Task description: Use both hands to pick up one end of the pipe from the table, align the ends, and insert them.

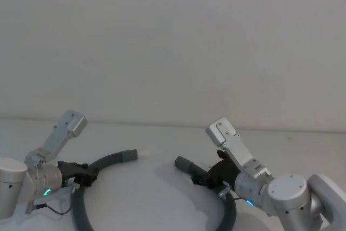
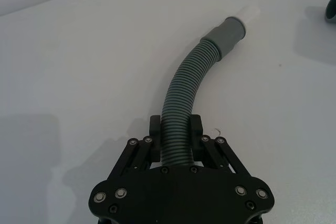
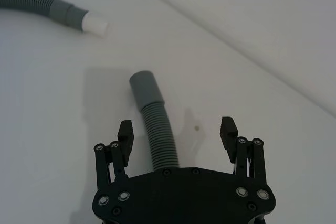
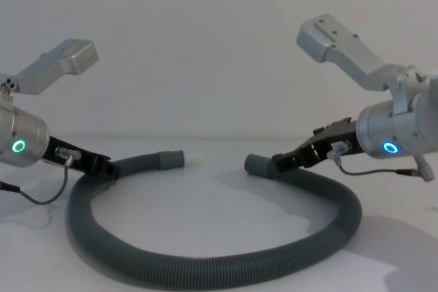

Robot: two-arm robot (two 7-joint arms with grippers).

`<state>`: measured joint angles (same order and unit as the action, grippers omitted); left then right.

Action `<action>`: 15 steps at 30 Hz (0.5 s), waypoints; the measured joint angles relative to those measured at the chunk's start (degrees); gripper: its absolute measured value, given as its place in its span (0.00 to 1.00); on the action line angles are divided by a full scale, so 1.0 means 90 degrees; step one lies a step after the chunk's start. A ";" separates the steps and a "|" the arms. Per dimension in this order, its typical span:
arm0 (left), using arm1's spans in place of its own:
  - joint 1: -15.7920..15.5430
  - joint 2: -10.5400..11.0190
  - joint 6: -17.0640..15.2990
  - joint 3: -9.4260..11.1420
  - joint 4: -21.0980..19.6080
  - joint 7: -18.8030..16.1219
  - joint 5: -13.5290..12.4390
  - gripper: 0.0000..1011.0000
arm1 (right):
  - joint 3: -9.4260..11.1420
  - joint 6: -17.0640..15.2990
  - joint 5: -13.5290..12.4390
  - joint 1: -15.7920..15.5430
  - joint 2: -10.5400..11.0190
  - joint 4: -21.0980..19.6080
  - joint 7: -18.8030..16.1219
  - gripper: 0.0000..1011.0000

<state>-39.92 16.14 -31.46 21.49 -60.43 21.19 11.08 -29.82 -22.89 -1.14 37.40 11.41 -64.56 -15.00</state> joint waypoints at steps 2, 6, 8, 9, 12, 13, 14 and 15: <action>0.0000 0.0000 0.0000 0.0000 0.0000 0.0000 0.0000 0.28 | -0.0013 -0.0055 -0.0004 0.0041 0.0001 0.0051 -0.0081 1.00; 0.0000 0.0000 0.0000 0.0000 0.0000 0.0000 0.0000 0.28 | -0.0031 -0.0203 -0.0030 0.0178 -0.0014 0.0261 -0.0319 1.00; 0.0000 0.0000 0.0000 0.0000 0.0000 0.0000 0.0000 0.28 | -0.0031 -0.0246 -0.0047 0.0234 -0.0029 0.0348 -0.0393 1.00; 0.0000 0.0000 0.0000 0.0000 0.0000 0.0000 0.0000 0.28 | -0.0030 -0.0281 -0.0060 0.0281 -0.0045 0.0421 -0.0450 1.00; 0.0000 0.0000 0.0000 0.0000 -0.0001 0.0000 0.0000 0.28 | -0.0017 -0.0345 -0.0086 0.0363 -0.0078 0.0548 -0.0551 1.00; 0.0000 0.0000 0.0000 0.0000 0.0000 0.0000 0.0000 0.28 | -0.0012 -0.0360 -0.0094 0.0381 -0.0087 0.0581 -0.0571 1.00; 0.0000 0.0000 0.0000 0.0000 0.0000 0.0000 0.0000 0.28 | -0.0007 -0.0375 -0.0103 0.0399 -0.0096 0.0614 -0.0593 1.00; 0.0000 0.0000 0.0000 0.0000 -0.0001 0.0000 0.0000 0.28 | 0.0003 -0.0389 -0.0111 0.0423 -0.0108 0.0655 -0.0613 1.00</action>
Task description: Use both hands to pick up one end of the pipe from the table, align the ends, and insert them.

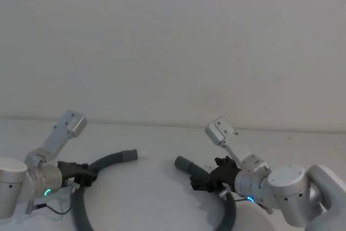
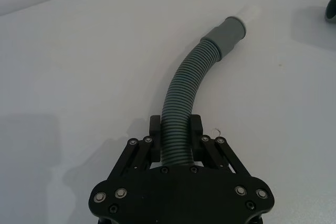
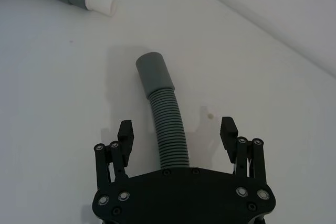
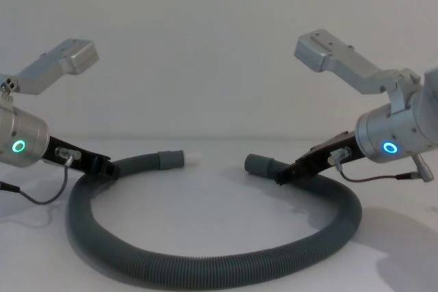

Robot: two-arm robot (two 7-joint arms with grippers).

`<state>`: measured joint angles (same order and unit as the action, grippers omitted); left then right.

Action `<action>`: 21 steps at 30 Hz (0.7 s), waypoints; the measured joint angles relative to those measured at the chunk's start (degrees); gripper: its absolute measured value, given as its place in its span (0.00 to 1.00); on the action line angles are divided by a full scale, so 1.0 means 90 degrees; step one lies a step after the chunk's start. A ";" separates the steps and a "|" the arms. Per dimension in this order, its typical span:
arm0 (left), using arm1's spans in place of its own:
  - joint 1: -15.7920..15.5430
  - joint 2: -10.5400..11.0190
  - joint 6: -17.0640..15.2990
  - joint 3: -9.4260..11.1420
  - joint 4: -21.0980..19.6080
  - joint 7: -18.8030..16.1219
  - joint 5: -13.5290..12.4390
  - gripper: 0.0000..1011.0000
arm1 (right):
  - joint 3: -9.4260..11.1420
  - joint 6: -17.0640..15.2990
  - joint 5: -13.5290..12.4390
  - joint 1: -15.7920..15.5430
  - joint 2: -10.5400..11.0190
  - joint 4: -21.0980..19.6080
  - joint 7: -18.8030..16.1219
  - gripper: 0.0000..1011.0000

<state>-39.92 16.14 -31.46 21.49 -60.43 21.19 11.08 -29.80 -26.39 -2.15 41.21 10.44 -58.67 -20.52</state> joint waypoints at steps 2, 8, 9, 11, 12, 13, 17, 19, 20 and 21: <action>0.0000 0.0000 0.0000 0.0000 0.0000 0.0000 0.0000 0.28 | 0.0024 -0.0042 -0.0027 0.0053 -0.0024 0.0071 -0.0055 1.00; 0.0000 0.0000 0.0000 0.0000 0.0000 0.0000 0.0000 0.28 | 0.0138 -0.0266 -0.0154 0.0205 -0.0108 0.0288 -0.0261 1.00; 0.0000 0.0000 0.0000 0.0000 0.0000 0.0000 0.0000 0.28 | 0.0138 -0.0266 -0.0154 0.0205 -0.0108 0.0288 -0.0261 1.00; 0.0000 0.0000 0.0000 0.0000 0.0000 0.0000 0.0000 0.28 | 0.0190 -0.0359 -0.0204 0.0259 -0.0136 0.0354 -0.0333 1.00; 0.0000 0.0000 0.0000 0.0000 0.0000 0.0000 0.0000 0.28 | 0.0201 -0.0387 -0.0216 0.0268 -0.0143 0.0366 -0.0349 1.00; 0.0000 0.0000 -0.0001 0.0000 0.0000 0.0000 0.0000 0.28 | 0.0216 -0.0417 -0.0232 0.0284 -0.0151 0.0387 -0.0370 1.00; 0.0000 0.0000 0.0000 0.0000 0.0000 0.0000 0.0000 0.28 | 0.0284 -0.0557 -0.0314 0.0344 -0.0185 0.0482 -0.0467 1.00; 0.0000 0.0000 -0.0001 0.0000 0.0000 0.0000 0.0000 0.28 | 0.0314 -0.0628 -0.0361 0.0371 -0.0200 0.0522 -0.0508 1.00; 0.0000 0.0000 0.0000 0.0000 0.0000 0.0000 0.0000 0.28 | 0.0321 -0.0650 -0.0376 0.0378 -0.0204 0.0533 -0.0526 1.00; 0.0000 0.0000 0.0000 0.0000 0.0000 0.0000 0.0000 0.28 | 0.0330 -0.0665 -0.0388 0.0388 -0.0209 0.0547 -0.0536 1.00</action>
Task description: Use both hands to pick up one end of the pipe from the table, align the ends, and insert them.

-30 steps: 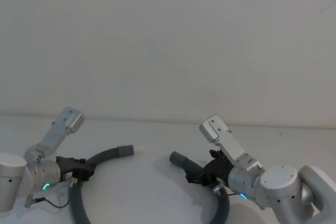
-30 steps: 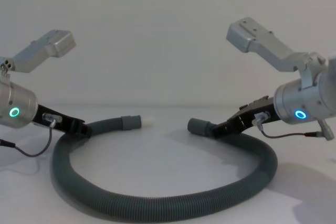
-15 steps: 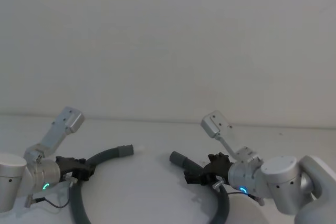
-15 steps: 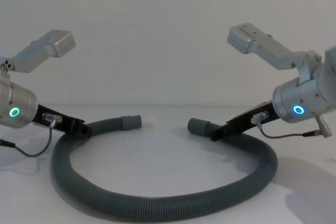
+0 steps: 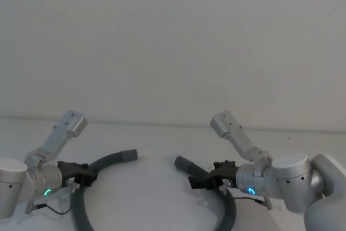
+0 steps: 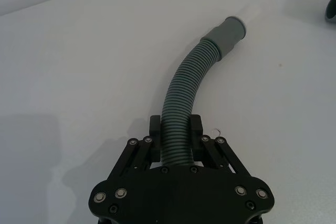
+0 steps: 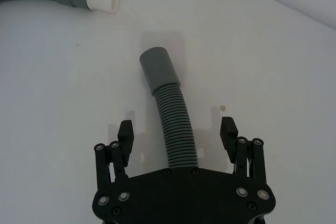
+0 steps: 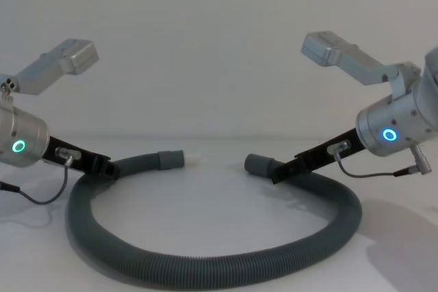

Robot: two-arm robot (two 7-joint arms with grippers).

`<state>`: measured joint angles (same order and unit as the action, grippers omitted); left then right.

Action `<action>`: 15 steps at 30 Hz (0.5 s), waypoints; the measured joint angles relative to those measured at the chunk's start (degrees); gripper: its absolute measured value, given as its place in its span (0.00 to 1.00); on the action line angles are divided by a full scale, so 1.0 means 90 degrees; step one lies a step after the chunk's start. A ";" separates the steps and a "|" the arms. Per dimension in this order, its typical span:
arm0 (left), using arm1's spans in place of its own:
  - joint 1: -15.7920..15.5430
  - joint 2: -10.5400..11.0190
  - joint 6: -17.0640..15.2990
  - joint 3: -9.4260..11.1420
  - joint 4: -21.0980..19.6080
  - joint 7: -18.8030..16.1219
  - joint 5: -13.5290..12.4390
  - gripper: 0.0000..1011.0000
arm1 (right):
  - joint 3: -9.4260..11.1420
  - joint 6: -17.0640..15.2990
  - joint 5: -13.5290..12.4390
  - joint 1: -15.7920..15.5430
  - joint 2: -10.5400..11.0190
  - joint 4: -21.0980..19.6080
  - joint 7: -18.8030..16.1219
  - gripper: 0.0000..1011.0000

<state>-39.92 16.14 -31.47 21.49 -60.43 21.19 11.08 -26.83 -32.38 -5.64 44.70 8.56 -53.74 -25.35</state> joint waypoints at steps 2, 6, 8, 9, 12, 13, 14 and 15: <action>0.0000 0.0000 0.0000 0.0000 0.0000 0.0000 0.0000 0.28 | 0.0017 -0.0040 -0.0029 0.0016 -0.0008 0.0027 -0.0020 1.00; 0.0000 0.0000 0.0000 0.0000 0.0000 0.0000 0.0000 0.28 | 0.0042 -0.0087 -0.0074 0.0036 -0.0021 0.0075 -0.0048 1.00; 0.0000 0.0000 0.0000 0.0000 0.0000 0.0000 0.0000 0.28 | 0.0057 -0.0106 -0.0094 0.0045 -0.0031 0.0102 -0.0051 1.00; 0.0000 0.0000 0.0000 0.0000 0.0000 0.0000 0.0000 0.28 | 0.0061 -0.0111 -0.0100 0.0048 -0.0037 0.0111 -0.0052 1.00; 0.0000 0.0000 0.0000 0.0000 0.0000 0.0000 0.0000 0.29 | 0.0080 -0.0122 -0.0122 0.0062 -0.0049 0.0150 -0.0052 1.00; 0.0000 0.0000 0.0000 0.0000 0.0000 0.0000 0.0000 0.28 | 0.0087 -0.0129 -0.0130 0.0064 -0.0055 0.0163 -0.0052 1.00; 0.0000 0.0000 0.0000 0.0000 0.0000 0.0000 0.0000 0.28 | 0.0087 -0.0129 -0.0130 0.0064 -0.0055 0.0163 -0.0052 1.00; 0.0000 0.0000 0.0000 0.0000 0.0000 0.0000 0.0000 0.28 | 0.0095 -0.0136 -0.0140 0.0066 -0.0058 0.0177 -0.0052 1.00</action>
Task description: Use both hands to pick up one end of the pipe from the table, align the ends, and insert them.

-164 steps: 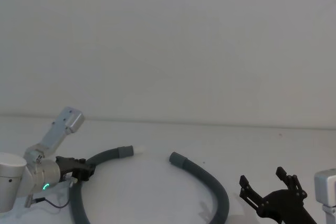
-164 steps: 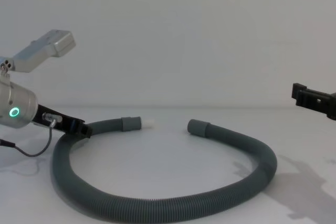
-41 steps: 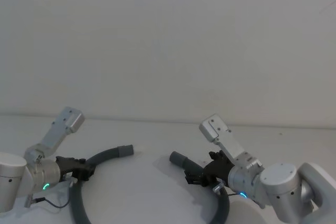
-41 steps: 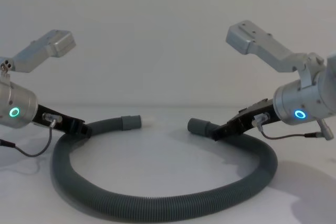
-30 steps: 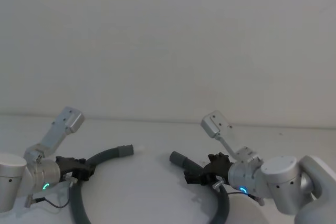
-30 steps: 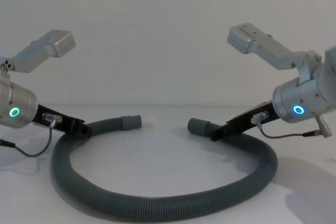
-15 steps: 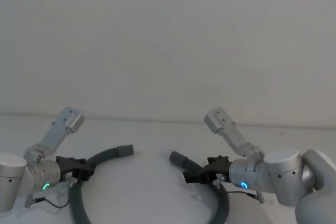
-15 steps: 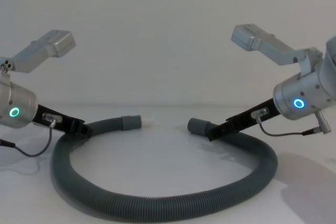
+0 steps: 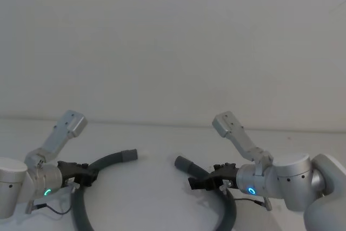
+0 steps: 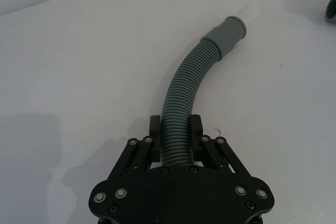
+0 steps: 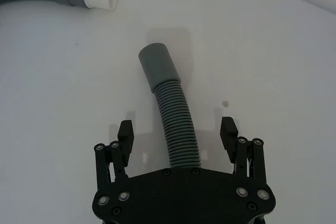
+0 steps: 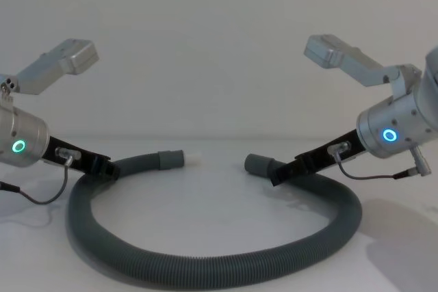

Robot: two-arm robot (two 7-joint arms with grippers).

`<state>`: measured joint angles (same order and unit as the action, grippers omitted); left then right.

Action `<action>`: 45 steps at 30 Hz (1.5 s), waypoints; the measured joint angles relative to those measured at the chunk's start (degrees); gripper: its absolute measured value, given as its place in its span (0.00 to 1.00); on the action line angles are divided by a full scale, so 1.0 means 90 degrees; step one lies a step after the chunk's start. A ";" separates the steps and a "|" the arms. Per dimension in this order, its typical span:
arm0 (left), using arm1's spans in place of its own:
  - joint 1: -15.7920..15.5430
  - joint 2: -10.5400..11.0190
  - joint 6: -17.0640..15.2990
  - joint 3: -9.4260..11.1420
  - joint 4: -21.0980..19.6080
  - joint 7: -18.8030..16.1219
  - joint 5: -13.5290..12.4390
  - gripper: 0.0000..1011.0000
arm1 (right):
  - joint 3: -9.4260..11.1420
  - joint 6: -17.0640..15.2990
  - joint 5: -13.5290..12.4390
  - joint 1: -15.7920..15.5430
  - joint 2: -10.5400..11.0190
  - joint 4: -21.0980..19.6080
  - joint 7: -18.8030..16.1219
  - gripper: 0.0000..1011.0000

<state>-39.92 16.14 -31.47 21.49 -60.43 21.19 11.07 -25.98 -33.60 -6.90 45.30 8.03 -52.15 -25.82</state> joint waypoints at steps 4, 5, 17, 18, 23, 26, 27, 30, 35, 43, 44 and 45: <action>0.0000 0.0000 0.0000 0.0000 0.0000 0.0000 0.0000 0.28 | 0.0011 -0.0012 -0.0018 0.0008 -0.0009 0.0023 0.0000 1.00; 0.0000 0.0000 0.0000 0.0000 0.0000 0.0000 0.0000 0.28 | 0.0013 -0.0016 -0.0021 0.0009 -0.0010 0.0026 0.0000 1.00; 0.0000 0.0000 0.0000 0.0000 0.0000 0.0000 0.0000 0.28 | 0.0033 -0.0030 -0.0046 0.0017 -0.0023 0.0061 0.0000 0.98; 0.0000 0.0000 0.0000 0.0000 0.0000 0.0000 0.0000 0.28 | 0.0034 -0.0031 -0.0049 0.0018 -0.0024 0.0064 0.0000 0.98; 0.0000 0.0000 0.0000 0.0000 0.0000 0.0000 0.0000 0.28 | 0.0036 -0.0033 -0.0053 0.0021 -0.0026 0.0071 0.0000 0.96; 0.0000 0.0000 0.0000 0.0000 0.0000 0.0000 0.0001 0.28 | 0.0039 -0.0035 -0.0056 0.0023 -0.0028 0.0073 0.0000 0.94; 0.0000 0.0000 0.0000 0.0000 0.0000 0.0000 0.0000 0.28 | 0.0039 -0.0036 -0.0057 0.0023 -0.0028 0.0073 0.0000 0.94; 0.0000 0.0000 0.0000 0.0000 0.0000 0.0000 0.0000 0.28 | 0.0042 -0.0038 -0.0059 0.0024 -0.0030 0.0075 0.0001 0.92; 0.0000 0.0000 0.0000 0.0000 0.0000 0.0000 0.0000 0.28 | 0.0043 -0.0040 -0.0060 0.0025 -0.0032 0.0078 0.0000 0.90; 0.0000 0.0000 0.0000 0.0000 0.0000 0.0000 0.0001 0.28 | 0.0043 -0.0040 -0.0060 0.0025 -0.0032 0.0083 0.0000 0.92; 0.0000 0.0000 0.0000 0.0000 0.0000 0.0000 0.0000 0.28 | 0.0043 -0.0040 -0.0060 0.0025 -0.0032 0.0084 0.0000 0.95; 0.0000 0.0000 0.0000 0.0000 0.0000 0.0000 0.0000 0.28 | 0.0043 -0.0040 -0.0060 0.0025 -0.0032 0.0084 0.0000 0.96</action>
<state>-39.92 16.14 -31.47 21.49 -60.43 21.19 11.08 -25.58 -33.96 -7.44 45.52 7.75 -51.40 -25.81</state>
